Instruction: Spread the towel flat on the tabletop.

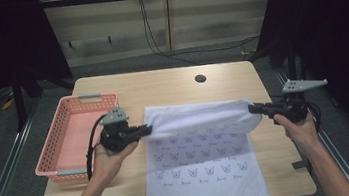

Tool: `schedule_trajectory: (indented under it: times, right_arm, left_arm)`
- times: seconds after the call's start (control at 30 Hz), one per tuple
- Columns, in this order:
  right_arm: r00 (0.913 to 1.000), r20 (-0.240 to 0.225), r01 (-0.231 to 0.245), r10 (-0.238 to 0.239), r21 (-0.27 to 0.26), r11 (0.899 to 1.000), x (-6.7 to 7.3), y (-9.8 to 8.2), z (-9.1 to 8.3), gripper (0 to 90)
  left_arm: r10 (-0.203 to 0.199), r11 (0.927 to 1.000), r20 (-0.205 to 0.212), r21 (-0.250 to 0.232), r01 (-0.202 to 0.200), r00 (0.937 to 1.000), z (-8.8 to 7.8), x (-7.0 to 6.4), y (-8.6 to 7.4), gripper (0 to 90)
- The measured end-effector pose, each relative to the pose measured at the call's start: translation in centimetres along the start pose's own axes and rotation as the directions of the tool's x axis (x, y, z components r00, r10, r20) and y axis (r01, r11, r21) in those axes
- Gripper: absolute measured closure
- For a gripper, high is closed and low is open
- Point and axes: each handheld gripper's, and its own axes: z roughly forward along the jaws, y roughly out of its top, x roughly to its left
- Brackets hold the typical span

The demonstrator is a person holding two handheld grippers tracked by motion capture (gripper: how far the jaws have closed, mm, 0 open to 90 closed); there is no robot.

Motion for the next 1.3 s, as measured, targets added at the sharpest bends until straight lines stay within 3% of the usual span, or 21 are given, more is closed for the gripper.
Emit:
schedule_trajectory:
  times: [0.13, 0.2, 0.27, 0.37, 0.4, 0.5, 0.57, 0.6, 0.63, 0.77, 0.87, 1.0, 1.03, 1.07, 1.1, 1.17, 1.2, 1.27, 1.3]
  right_arm:
    - [0.9989, -0.036, -0.029, 0.029, 0.007, 1.000, 1.1, -3.6, -0.2, 87.5]
    - [0.9977, -0.052, -0.041, 0.043, 0.030, 0.999, 1.7, -5.6, -0.3, 87.4]
    - [0.9973, -0.051, -0.048, 0.052, 0.074, 0.996, 2.3, -7.2, -0.4, 87.1]
    - [0.9957, -0.066, -0.056, 0.065, 0.132, 0.990, 3.1, -9.1, -0.3, 86.1]
    - [0.9957, -0.068, -0.051, 0.063, 0.158, 0.986, 3.6, -9.7, -0.1, 85.5]
    - [0.9954, -0.082, -0.031, 0.049, 0.209, 0.977, 4.4, -10.7, 0.1, 82.3]
    - [0.9943, -0.095, -0.024, 0.048, 0.234, 0.972, 4.9, -11.2, 0.0, 79.1]
    - [0.9939, -0.101, -0.018, 0.044, 0.244, 0.970, 5.1, -11.5, -0.1, 78.0]
    - [0.9920, -0.117, -0.015, 0.046, 0.253, 0.967, 5.3, -11.7, -0.1, 77.8]
    - [0.9934, -0.109, -0.005, 0.038, 0.289, 0.957, 6.0, -12.1, -0.3, 67.1]
    - [0.9933, -0.112, 0.002, 0.030, 0.277, 0.961, 6.3, -11.9, -0.4, 61.7]
    - [0.9957, -0.090, 0.002, 0.023, 0.270, 0.963, 6.4, -11.4, 0.2, 54.6]
    - [0.9957, -0.091, 0.007, 0.017, 0.268, 0.963, 6.3, -11.3, 0.4, 53.7]
    - [0.9957, -0.092, 0.013, 0.011, 0.265, 0.964, 6.3, -11.2, 0.8, 52.3]
    - [0.9960, -0.089, 0.017, 0.007, 0.267, 0.964, 6.3, -11.1, 1.1, 50.7]
    - [0.9967, -0.081, 0.019, 0.002, 0.266, 0.964, 6.2, -10.8, 1.6, 50.2]
    - [0.9966, -0.082, 0.026, -0.006, 0.256, 0.966, 6.0, -10.7, 1.9, 50.2]
    - [0.9975, -0.071, 0.015, 0.003, 0.245, 0.969, 5.9, -10.5, 2.3, 50.7]
    - [0.9977, -0.067, 0.018, -0.002, 0.245, 0.969, 5.8, -10.4, 2.4, 56.2]
  left_arm:
    - [-0.030, 0.9992, 0.017, 0.028, 0.030, 0.9994, 0.6, -1.1, -3.3, 85.4]
    - [-0.051, 0.9980, 0.048, 0.041, 0.049, 0.9976, 0.7, -1.6, -4.9, 84.3]
    - [-0.101, 0.9935, 0.085, 0.060, 0.096, 0.9912, 1.0, -1.9, -6.3, 80.2]
    - [-0.063, 0.9916, 0.068, 0.117, 0.054, 0.9957, 1.4, -2.7, -7.9, 79.4]
    - [-0.073, 0.9902, 0.071, 0.124, 0.064, 0.9948, 1.5, -2.7, -8.3, 78.3]
    - [-0.044, 0.9820, 0.070, 0.186, 0.030, 0.9966, 1.8, -3.1, -9.3, 74.8]
    - [-0.048, 0.9780, 0.085, 0.206, 0.030, 0.9952, 1.7, -3.3, -9.7, 70.9]
    - [-0.028, 0.9768, 0.074, 0.214, 0.011, 0.9968, 1.6, -3.4, -9.9, 69.8]
    - [-0.017, 0.9782, 0.067, 0.208, 0.002, 0.9976, 1.5, -3.5, -9.9, 68.0]
    - [-0.029, 0.9873, 0.052, 0.158, 0.020, 0.9983, 1.6, -2.5, -8.8, 57.0]
    - [-0.010, 0.9890, 0.026, 0.148, 0.006, 0.9996, 2.7, -1.7, -7.5, 51.0]
    - [-0.034, 0.9877, 0.058, 0.154, 0.024, 0.9977, 5.0, -0.6, -6.9, 47.7]
    - [-0.040, 0.9874, 0.083, 0.156, 0.027, 0.9958, 5.4, -0.5, -6.8, 48.1]
    - [-0.039, 0.9853, 0.077, 0.169, 0.025, 0.9963, 5.7, -0.5, -6.8, 50.8]
    - [-0.032, 0.9837, 0.058, 0.179, 0.022, 0.9978, 5.9, -0.6, -6.9, 57.3]
    - [-0.035, 0.9804, 0.086, 0.196, 0.017, 0.9957, 6.0, -0.6, -7.1, 78.3]
    - [-0.029, 0.9810, 0.099, 0.194, 0.010, 0.9947, 5.9, -0.8, -7.3, 82.8]
    - [-0.028, 0.9829, 0.112, 0.184, 0.007, 0.9933, 5.4, -1.2, -7.4, 86.2]
    - [-0.023, 0.9836, 0.127, 0.181, 0.000, 0.9917, 4.9, -1.5, -7.4, 86.4]
